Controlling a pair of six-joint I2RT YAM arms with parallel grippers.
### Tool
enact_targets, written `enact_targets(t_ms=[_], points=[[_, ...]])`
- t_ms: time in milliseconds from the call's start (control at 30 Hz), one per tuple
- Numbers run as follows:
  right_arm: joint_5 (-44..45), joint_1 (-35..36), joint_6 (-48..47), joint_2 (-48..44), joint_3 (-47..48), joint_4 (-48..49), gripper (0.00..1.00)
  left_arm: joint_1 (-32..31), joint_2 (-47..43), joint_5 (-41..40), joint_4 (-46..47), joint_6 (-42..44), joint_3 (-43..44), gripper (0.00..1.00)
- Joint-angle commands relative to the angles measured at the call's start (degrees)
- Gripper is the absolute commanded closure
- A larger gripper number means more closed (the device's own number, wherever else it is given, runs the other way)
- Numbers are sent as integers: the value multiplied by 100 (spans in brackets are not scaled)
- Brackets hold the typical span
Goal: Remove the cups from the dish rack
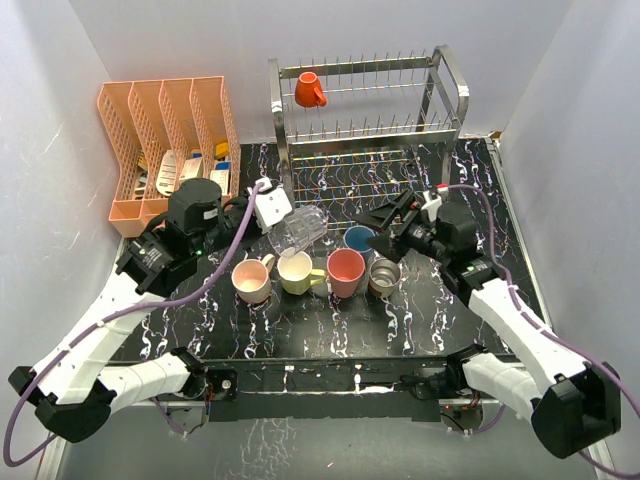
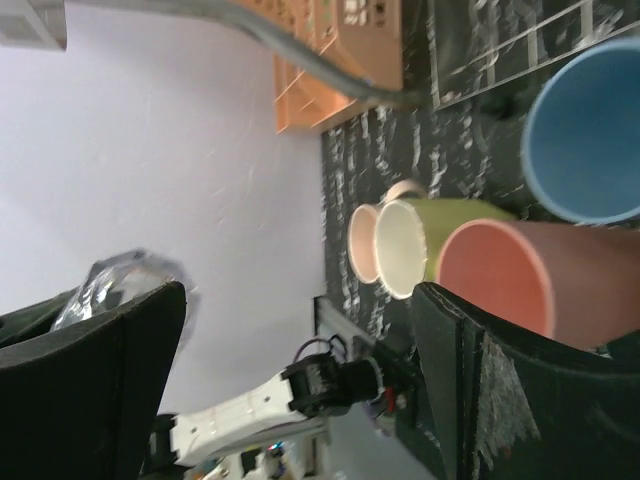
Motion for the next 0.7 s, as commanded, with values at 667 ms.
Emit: enact_targets(t_ms=[667], points=[[2224,-706,-3489,-132,2992,-3677,2,-1893,2478,13,-3295,2598,574,100]])
